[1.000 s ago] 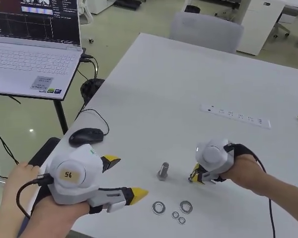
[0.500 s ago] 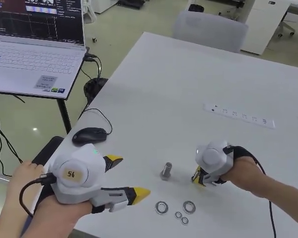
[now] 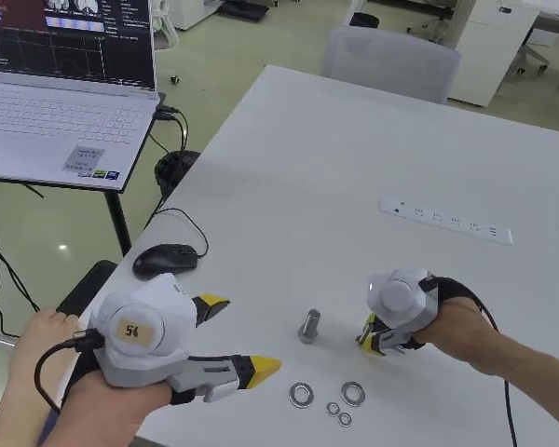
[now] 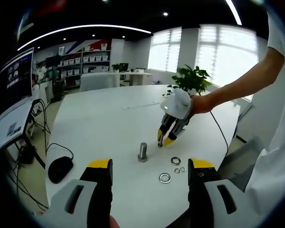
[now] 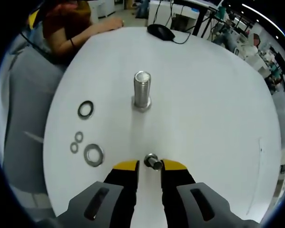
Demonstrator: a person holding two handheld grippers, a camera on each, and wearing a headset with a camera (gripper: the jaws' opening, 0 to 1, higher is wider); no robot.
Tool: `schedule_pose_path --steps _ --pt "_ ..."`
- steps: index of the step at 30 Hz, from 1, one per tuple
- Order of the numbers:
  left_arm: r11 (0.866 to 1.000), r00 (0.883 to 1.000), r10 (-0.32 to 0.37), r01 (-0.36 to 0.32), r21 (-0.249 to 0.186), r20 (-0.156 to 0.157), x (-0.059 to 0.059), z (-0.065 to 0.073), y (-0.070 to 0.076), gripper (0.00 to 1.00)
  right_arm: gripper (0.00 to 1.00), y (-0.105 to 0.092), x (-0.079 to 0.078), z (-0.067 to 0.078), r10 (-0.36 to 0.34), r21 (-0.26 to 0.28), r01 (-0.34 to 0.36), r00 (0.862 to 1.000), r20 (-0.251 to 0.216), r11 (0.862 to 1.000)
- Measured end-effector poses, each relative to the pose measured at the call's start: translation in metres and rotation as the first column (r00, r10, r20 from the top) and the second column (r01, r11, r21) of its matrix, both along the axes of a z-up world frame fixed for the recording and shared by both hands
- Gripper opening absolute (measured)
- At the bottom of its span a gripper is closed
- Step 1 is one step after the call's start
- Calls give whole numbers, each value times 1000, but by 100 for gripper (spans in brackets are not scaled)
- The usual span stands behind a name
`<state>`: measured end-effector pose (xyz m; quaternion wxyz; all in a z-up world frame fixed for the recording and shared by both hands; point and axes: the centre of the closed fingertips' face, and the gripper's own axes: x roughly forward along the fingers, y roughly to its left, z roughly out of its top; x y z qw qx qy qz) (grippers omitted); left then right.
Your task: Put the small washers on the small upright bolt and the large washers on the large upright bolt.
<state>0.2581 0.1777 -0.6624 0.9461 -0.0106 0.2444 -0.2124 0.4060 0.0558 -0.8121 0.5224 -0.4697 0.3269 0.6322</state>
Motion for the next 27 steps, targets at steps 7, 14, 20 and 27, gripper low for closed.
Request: schedule_pose_path --steps 7,14,20,27 --pt "1000 1000 -8 8 0 2 1 1 -3 64 22 -1 1 12 -26 37 26 1000 -7 999" --pt "1000 1000 -13 13 2 4 1 2 -6 64 23 -8 6 24 -53 67 53 999 3 996" --pt "1000 1000 -19 19 6 3 1 3 -7 64 23 -12 8 39 -89 110 87 996 9 990" --pt "1000 1000 -20 20 8 2 0 4 -6 64 26 -21 7 52 -134 160 132 991 6 978"
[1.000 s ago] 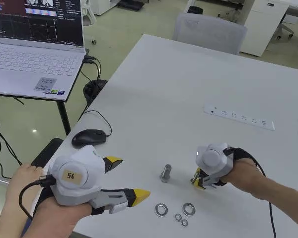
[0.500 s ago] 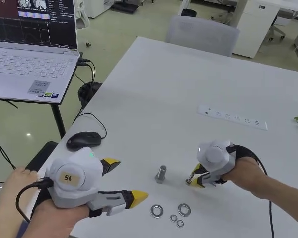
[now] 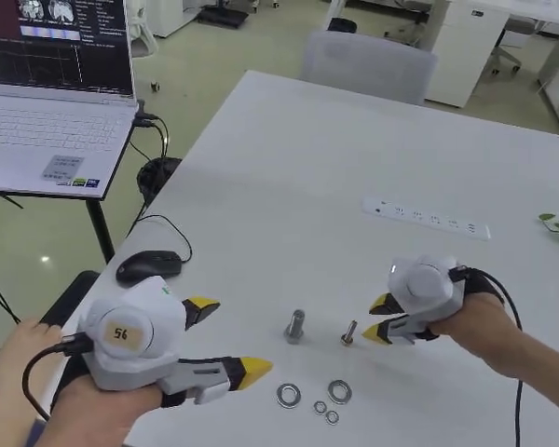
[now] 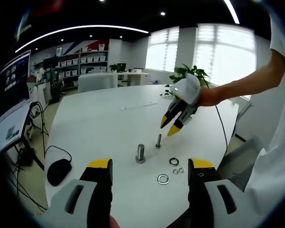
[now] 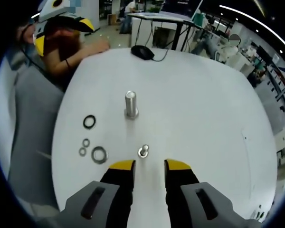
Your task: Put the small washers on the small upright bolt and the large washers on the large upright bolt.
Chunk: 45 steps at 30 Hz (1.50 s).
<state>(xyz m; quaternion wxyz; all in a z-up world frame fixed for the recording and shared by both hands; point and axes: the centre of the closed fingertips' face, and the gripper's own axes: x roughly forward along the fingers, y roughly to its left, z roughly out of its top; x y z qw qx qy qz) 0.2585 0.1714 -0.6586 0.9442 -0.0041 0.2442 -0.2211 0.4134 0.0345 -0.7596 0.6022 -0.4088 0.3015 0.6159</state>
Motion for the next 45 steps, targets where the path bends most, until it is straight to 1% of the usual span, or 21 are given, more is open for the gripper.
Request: schedule_pose_path --steps 4,9,12,17,19,21,26,27,30,33,39,45 --pt "1000 1000 -1 1 1 1 0 1 0 64 27 -6 -2 7 -38 34 38 999 -8 999" --pt "1000 1000 -3 3 1 2 1 1 0 64 30 -11 -6 13 -61 66 62 998 -13 996" --pt "1000 1000 -3 3 0 2 1 2 -1 64 31 -14 -10 18 -78 91 79 997 -17 993" --pt "1000 1000 -5 5 2 2 2 2 -1 64 32 -24 -17 19 -95 99 96 995 -18 990" --pt "1000 1000 -5 5 4 2 2 2 0 64 33 -27 -18 19 -112 110 115 993 -30 987" --pt "1000 1000 -4 4 2 2 2 3 0 64 33 -29 -21 21 -132 138 138 990 -51 981" --pt "1000 1000 -4 4 4 1 2 2 1 64 35 -38 -25 21 -163 155 172 984 -68 973" --pt "1000 1000 -5 5 3 0 2 2 0 64 35 -39 -28 22 -176 167 188 981 -82 968" --pt "1000 1000 -6 6 4 0 2 2 0 64 36 -40 -31 25 -194 196 211 976 -101 958" --pt "1000 1000 -6 6 3 1 2 2 0 64 36 -44 -34 21 -210 200 229 971 -113 953" --pt "1000 1000 -10 10 5 -1 1 2 -1 64 36 -47 -47 11 -213 191 236 968 -133 953" --pt "1000 1000 -12 12 4 -1 2 1 -2 64 35 -47 -60 -2 -211 178 238 965 -157 955"
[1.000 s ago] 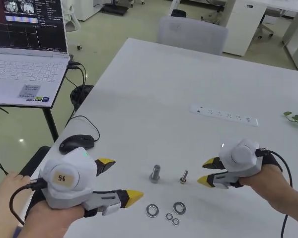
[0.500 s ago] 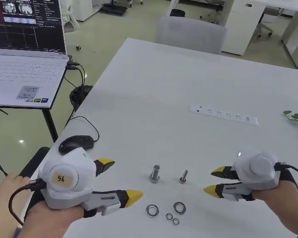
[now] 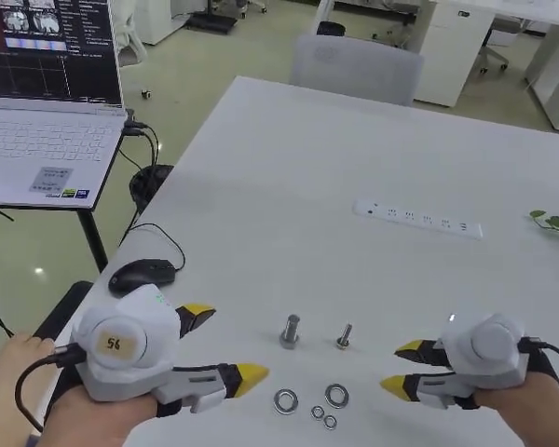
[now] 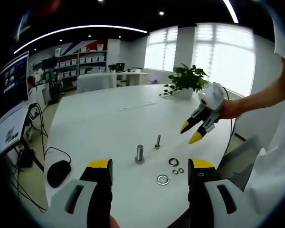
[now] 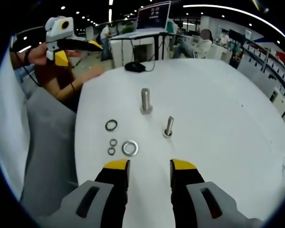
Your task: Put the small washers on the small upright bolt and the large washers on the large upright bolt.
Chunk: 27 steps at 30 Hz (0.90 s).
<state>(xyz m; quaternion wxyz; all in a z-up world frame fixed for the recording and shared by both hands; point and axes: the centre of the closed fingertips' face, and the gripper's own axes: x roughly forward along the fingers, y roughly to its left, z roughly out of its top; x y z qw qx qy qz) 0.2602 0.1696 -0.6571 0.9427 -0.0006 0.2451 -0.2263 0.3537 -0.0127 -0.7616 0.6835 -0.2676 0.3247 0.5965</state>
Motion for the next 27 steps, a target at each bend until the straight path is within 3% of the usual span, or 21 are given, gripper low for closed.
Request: schedule_pose_path --steps 19,27 --pt "1000 1000 6 -6 -1 -2 -3 -1 1 64 34 15 -44 -24 92 -36 -94 995 -48 995" --pt "1000 1000 6 -6 -1 -2 -4 -1 0 64 30 23 -65 -36 191 -74 -194 981 -45 978"
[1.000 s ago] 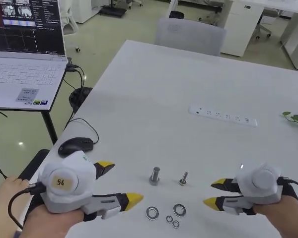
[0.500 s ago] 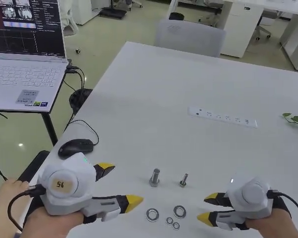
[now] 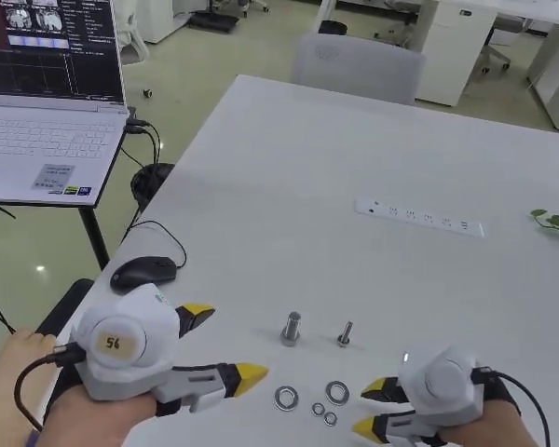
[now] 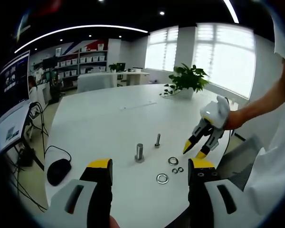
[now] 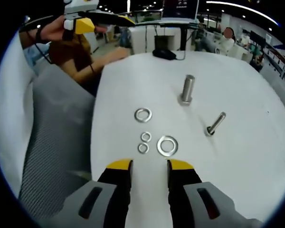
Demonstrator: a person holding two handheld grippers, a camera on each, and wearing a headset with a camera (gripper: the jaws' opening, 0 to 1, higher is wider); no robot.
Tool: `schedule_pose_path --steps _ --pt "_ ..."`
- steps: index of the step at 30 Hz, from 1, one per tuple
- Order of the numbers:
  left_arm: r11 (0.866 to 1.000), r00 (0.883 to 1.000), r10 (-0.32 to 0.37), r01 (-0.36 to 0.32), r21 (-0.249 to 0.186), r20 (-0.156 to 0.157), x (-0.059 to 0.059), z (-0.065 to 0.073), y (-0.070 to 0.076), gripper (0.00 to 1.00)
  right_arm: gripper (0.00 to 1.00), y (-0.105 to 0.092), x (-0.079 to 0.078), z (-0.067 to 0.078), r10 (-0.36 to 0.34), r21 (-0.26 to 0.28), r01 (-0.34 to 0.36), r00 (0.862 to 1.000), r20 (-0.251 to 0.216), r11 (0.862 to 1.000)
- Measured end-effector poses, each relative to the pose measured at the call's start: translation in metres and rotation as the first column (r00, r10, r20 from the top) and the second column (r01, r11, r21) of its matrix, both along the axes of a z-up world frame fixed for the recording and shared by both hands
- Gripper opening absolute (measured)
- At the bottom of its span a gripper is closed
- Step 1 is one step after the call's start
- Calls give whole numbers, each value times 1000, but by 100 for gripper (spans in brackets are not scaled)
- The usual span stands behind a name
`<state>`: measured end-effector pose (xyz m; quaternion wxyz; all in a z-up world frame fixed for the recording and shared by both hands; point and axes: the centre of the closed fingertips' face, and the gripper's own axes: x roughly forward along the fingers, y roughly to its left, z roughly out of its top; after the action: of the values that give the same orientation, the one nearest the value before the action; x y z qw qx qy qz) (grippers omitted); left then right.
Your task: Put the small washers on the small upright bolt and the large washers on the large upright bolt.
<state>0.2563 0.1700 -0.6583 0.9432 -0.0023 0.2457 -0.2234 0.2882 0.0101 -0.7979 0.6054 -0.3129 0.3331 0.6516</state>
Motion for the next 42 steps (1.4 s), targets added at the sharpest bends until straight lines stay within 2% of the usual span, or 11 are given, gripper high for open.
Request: schedule_pose_path --steps 11,18,23,28,33,42 --pt "1000 1000 -2 2 2 3 0 1 -1 64 28 17 -11 -10 93 -30 -92 996 8 995" --pt "1000 1000 -1 1 1 4 0 2 -1 64 26 20 -13 -16 163 -70 -161 986 27 984" --pt "1000 1000 -5 5 1 3 1 2 -3 64 25 20 -13 -21 223 -113 -216 973 51 970" --pt "1000 1000 -10 10 2 -1 1 -1 -4 64 25 23 -13 -24 264 -137 -256 963 49 957" --pt "1000 1000 -7 7 -1 0 0 0 -3 64 25 25 -12 -28 294 -153 -284 955 43 946" --pt "1000 1000 -2 2 -2 2 0 1 -2 64 20 26 -8 -28 359 -179 -344 932 56 922"
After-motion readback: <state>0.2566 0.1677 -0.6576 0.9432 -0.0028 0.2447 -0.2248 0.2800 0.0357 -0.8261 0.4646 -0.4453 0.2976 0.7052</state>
